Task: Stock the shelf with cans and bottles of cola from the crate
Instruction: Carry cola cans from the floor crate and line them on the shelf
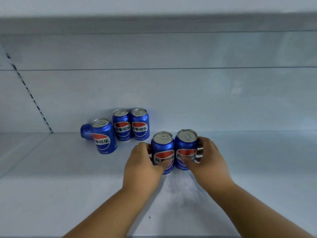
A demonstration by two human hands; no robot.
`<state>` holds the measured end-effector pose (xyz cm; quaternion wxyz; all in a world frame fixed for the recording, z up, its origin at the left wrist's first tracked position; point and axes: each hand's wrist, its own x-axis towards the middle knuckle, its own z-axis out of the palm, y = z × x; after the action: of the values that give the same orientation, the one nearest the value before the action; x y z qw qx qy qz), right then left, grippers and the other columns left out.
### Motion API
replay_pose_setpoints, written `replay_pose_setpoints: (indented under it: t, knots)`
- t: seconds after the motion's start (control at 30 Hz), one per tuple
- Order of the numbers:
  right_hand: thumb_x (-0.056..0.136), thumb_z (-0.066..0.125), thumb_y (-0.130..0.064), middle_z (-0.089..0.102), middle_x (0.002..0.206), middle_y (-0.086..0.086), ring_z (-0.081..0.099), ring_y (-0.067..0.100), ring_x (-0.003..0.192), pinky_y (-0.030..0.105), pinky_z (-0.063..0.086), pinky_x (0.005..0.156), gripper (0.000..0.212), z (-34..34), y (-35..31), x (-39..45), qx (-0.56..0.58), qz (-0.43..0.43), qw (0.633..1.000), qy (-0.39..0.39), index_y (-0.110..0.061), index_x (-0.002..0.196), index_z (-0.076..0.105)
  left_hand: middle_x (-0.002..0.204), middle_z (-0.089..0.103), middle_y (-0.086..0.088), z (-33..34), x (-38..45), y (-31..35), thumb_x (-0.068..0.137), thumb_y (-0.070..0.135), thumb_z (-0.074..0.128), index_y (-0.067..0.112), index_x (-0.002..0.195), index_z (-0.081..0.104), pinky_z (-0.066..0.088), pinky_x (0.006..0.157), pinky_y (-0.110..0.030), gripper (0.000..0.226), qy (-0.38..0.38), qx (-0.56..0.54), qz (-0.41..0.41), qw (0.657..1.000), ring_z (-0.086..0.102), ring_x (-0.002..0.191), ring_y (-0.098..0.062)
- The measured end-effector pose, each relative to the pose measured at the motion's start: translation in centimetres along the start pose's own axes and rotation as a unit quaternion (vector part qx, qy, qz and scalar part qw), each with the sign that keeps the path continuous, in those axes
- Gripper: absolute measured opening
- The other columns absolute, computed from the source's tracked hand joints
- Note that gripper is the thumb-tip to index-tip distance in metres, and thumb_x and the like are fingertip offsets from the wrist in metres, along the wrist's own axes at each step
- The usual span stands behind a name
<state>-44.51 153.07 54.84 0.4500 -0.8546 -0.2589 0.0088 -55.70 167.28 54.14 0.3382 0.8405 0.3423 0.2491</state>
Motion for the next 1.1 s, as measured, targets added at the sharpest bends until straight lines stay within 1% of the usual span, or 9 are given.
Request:
replay_pose_setpoints:
  t: [0.07, 0.17, 0.23, 0.37, 0.57, 0.73, 0.87, 1.0, 1.1]
  knots:
    - [0.081, 0.082, -0.031, 0.057, 0.12, -0.01, 0.063, 0.011, 0.1, 0.027, 0.052, 0.085, 0.058, 0.5, -0.3, 1.1, -0.013, 0.004, 1.0, 0.004, -0.027, 0.13, 0.051, 0.108, 0.061, 0.011, 0.0, 1.4, 0.2, 0.075, 0.048, 0.08, 0.031, 0.109, 0.052, 0.048, 0.076, -0.024, 0.048, -0.005, 0.017, 0.005, 1.0, 0.061, 0.093, -0.007]
    - [0.082, 0.082, -0.03, 0.056, 0.125, -0.004, 0.064, 0.017, 0.104, 0.035, 0.055, 0.089, 0.061, 1.5, -0.4, 3.3, -0.028, 0.009, 0.999, 0.013, -0.023, 0.134, 0.05, 0.107, 0.062, 0.009, 0.3, 3.5, 0.9, 0.077, 0.047, 0.079, 0.026, 0.109, 0.053, 0.05, 0.078, -0.03, 0.046, 0.004, 0.043, 0.01, 0.999, 0.062, 0.094, -0.013]
    - [0.083, 0.08, -0.029, 0.056, 0.128, -0.001, 0.063, 0.02, 0.108, 0.037, 0.055, 0.091, 0.062, 2.1, -0.5, 4.8, -0.034, 0.009, 0.999, 0.018, -0.02, 0.136, 0.049, 0.105, 0.063, 0.007, 0.7, 4.9, 1.1, 0.078, 0.048, 0.078, 0.023, 0.109, 0.053, 0.051, 0.076, -0.031, 0.046, 0.015, 0.055, 0.026, 0.998, 0.064, 0.094, -0.016]
    - [0.086, 0.078, -0.027, 0.054, 0.131, 0.0, 0.062, 0.021, 0.111, 0.031, 0.051, 0.087, 0.061, 3.0, -0.8, 7.2, -0.035, 0.007, 0.999, 0.016, -0.018, 0.138, 0.048, 0.103, 0.066, 0.001, 1.3, 7.0, 1.4, 0.082, 0.047, 0.075, 0.017, 0.108, 0.053, 0.046, 0.069, -0.031, 0.046, 0.023, 0.082, 0.02, 0.996, 0.065, 0.09, -0.019]
    - [0.084, 0.08, -0.03, 0.054, 0.132, 0.002, 0.064, 0.023, 0.11, 0.042, 0.055, 0.095, 0.063, 3.6, -0.7, 9.2, -0.033, 0.004, 0.999, 0.003, -0.018, 0.138, 0.048, 0.101, 0.065, -0.002, 1.5, 8.4, 1.6, 0.086, 0.048, 0.071, 0.014, 0.108, 0.049, 0.048, 0.068, -0.034, 0.046, 0.019, 0.132, 0.019, 0.991, 0.065, 0.09, -0.024]
    - [0.084, 0.08, -0.029, 0.053, 0.132, 0.001, 0.061, 0.022, 0.114, 0.034, 0.051, 0.093, 0.064, 3.8, -0.6, 9.7, -0.032, 0.006, 0.999, 0.012, -0.017, 0.139, 0.048, 0.088, 0.063, 0.0, 1.2, 9.4, 1.8, 0.092, 0.051, 0.062, 0.016, 0.102, 0.05, 0.044, 0.063, -0.032, 0.038, 0.007, 0.239, 0.048, 0.97, 0.061, 0.076, -0.022]
    - [0.086, 0.078, -0.027, 0.051, 0.134, 0.001, 0.058, 0.022, 0.117, 0.03, 0.047, 0.091, 0.064, 4.4, -0.8, 10.1, -0.027, 0.011, 0.999, 0.014, -0.017, 0.14, 0.045, 0.084, 0.064, 0.0, 1.4, 10.2, 1.8, 0.094, 0.04, 0.062, 0.016, 0.095, 0.051, 0.04, 0.059, -0.032, 0.026, -0.005, 0.283, 0.046, 0.958, 0.054, 0.068, -0.02]
    - [0.089, 0.074, -0.025, 0.048, 0.139, 0.002, 0.057, 0.023, 0.12, 0.027, 0.043, 0.088, 0.065, 4.7, -1.0, 10.5, -0.031, 0.009, 0.999, 0.005, -0.017, 0.144, 0.041, 0.067, 0.044, 0.003, 1.5, 11.0, 2.1, 0.096, 0.026, 0.061, 0.016, 0.095, 0.056, 0.039, 0.059, -0.033, 0.011, -0.03, 0.317, 0.04, 0.947, 0.051, 0.067, -0.021]
    - [0.092, 0.071, -0.023, 0.046, 0.141, 0.003, 0.057, 0.024, 0.121, 0.028, 0.043, 0.088, 0.064, 4.8, -1.1, 11.0, -0.029, 0.009, 1.0, -0.007, -0.017, 0.147, 0.038, 0.073, 0.048, 0.001, 1.5, 11.5, 2.5, 0.096, 0.018, 0.058, 0.015, 0.099, 0.058, 0.04, 0.061, -0.033, 0.004, -0.048, 0.33, 0.042, 0.942, 0.051, 0.07, -0.022]
